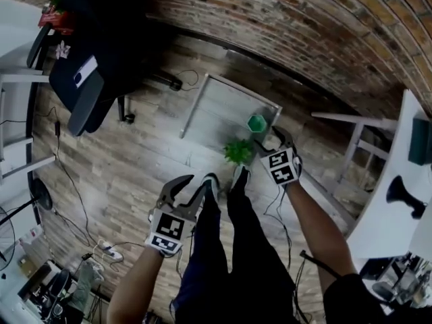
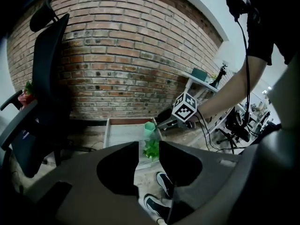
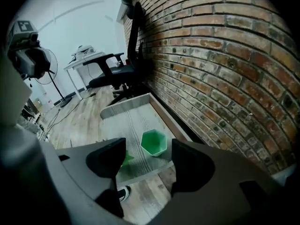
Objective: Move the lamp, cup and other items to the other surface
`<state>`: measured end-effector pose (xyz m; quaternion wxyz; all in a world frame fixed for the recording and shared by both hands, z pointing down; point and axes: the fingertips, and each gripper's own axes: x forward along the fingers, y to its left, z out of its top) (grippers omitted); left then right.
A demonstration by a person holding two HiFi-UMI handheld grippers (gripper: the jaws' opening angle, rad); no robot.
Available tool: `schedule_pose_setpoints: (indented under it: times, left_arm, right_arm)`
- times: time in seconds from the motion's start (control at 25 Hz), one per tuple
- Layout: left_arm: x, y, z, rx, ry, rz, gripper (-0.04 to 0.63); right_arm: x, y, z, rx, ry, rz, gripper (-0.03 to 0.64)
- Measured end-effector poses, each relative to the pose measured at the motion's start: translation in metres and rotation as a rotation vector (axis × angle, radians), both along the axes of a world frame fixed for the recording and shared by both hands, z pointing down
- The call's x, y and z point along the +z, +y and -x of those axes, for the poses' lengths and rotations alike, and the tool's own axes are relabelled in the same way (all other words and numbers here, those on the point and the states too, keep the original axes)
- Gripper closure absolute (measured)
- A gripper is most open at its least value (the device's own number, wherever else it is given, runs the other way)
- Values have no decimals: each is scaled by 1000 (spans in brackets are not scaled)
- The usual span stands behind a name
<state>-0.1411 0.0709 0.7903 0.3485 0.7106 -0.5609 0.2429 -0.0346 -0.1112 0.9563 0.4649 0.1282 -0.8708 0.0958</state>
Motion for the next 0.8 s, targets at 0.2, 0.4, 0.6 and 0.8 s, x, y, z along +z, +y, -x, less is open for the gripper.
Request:
schedule_pose_setpoints:
  times: [0.2, 0.4, 0.6, 0.8]
  left_arm:
    - [19, 4, 4, -24, 9, 19, 462]
    - [31, 15, 10, -43, 12, 41, 462]
    - [40, 20, 18, -82, 31, 59, 462]
    - [32, 19, 24, -84, 24, 44, 463]
  right_arm:
    - [43, -11, 5, 15, 43, 7, 278]
    - [74, -11, 16, -4, 60, 28, 249]
    - [95, -16, 24, 72, 70, 62, 239]
    - [82, -15, 26, 73, 86, 59, 302]
